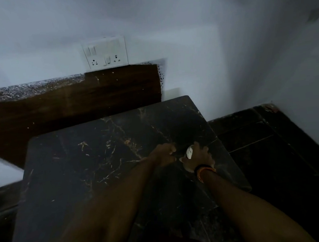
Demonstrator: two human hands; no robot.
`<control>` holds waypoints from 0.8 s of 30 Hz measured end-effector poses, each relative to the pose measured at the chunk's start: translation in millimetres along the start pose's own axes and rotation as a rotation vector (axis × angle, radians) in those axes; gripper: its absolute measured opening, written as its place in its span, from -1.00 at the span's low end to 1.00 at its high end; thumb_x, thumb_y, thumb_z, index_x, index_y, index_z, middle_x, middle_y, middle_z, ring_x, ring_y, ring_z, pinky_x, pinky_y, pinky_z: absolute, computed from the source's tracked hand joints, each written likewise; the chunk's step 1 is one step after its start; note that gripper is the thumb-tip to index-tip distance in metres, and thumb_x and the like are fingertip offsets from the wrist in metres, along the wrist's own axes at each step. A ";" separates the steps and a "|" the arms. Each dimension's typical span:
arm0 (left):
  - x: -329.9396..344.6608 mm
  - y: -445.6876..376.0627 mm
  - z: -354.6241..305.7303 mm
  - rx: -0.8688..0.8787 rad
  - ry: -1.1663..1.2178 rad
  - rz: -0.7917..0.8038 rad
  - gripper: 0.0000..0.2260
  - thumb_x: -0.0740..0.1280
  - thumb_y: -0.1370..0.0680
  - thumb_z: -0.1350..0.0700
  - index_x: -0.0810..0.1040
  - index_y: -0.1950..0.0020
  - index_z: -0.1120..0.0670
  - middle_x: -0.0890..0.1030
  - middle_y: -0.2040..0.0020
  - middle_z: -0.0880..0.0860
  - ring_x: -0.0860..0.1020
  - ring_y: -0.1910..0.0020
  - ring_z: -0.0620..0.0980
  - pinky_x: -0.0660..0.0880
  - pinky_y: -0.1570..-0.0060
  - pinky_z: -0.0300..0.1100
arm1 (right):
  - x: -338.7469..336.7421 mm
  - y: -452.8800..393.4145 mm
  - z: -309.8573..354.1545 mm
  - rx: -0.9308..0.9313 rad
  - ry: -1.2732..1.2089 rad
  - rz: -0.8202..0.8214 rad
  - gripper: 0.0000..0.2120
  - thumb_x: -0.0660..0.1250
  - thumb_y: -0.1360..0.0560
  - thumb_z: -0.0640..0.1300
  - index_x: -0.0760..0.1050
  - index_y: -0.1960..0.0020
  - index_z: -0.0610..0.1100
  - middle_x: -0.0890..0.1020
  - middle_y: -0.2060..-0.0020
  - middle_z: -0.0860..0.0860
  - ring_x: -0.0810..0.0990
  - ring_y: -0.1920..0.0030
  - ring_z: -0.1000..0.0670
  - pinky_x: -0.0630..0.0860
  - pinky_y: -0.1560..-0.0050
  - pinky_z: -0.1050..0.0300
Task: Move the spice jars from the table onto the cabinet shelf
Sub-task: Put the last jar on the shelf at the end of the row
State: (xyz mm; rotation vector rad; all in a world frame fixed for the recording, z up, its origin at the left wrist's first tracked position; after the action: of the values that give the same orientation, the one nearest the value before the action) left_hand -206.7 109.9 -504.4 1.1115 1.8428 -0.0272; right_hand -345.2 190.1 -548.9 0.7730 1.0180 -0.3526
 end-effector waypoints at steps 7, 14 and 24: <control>5.4 0.1 27.0 -0.128 0.280 -0.054 -0.74 0.36 -0.58 0.15 0.56 -0.27 0.13 0.59 -0.24 0.10 0.57 -0.21 0.06 0.48 -0.27 -0.05 | -0.6 -1.6 3.6 -0.056 -0.106 -0.043 -0.19 0.48 -0.34 0.19 0.19 -0.47 0.09 0.37 -0.34 -0.13 0.47 -0.28 -0.24 0.48 -0.25 -0.18; 20.2 18.1 59.2 -0.357 1.025 -0.207 -0.85 0.20 -0.67 -0.03 0.53 -0.09 -0.02 0.60 -0.12 0.07 0.60 -0.06 0.03 0.59 -0.04 0.01 | -27.4 -2.9 35.0 -0.282 -0.422 0.061 -0.38 0.61 -0.28 -0.09 0.45 -0.28 -0.05 0.55 -0.11 0.01 0.56 -0.14 -0.04 0.51 -0.23 0.00; 20.9 34.0 34.9 -0.233 1.813 0.013 -0.56 0.34 -0.54 -0.17 0.55 -0.34 0.03 0.52 -0.33 0.27 0.54 -0.28 0.30 0.57 -0.14 0.21 | -84.2 21.5 78.7 -0.607 -0.825 0.279 -0.16 0.59 -0.25 -0.24 0.38 -0.37 0.29 0.42 -0.34 0.11 0.46 -0.29 0.01 0.61 -0.10 0.05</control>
State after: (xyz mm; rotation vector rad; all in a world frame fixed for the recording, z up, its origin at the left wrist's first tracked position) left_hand -161.3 128.2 -524.6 0.9185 3.1483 1.6235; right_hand -325.0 141.4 -444.2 0.1598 0.1946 -0.0815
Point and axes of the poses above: each hand's wrist, its own y-axis away from the middle knuckle, its own x-axis out of the palm, z = x × y, the point moved 8 cm from there along -y, towards the middle knuckle
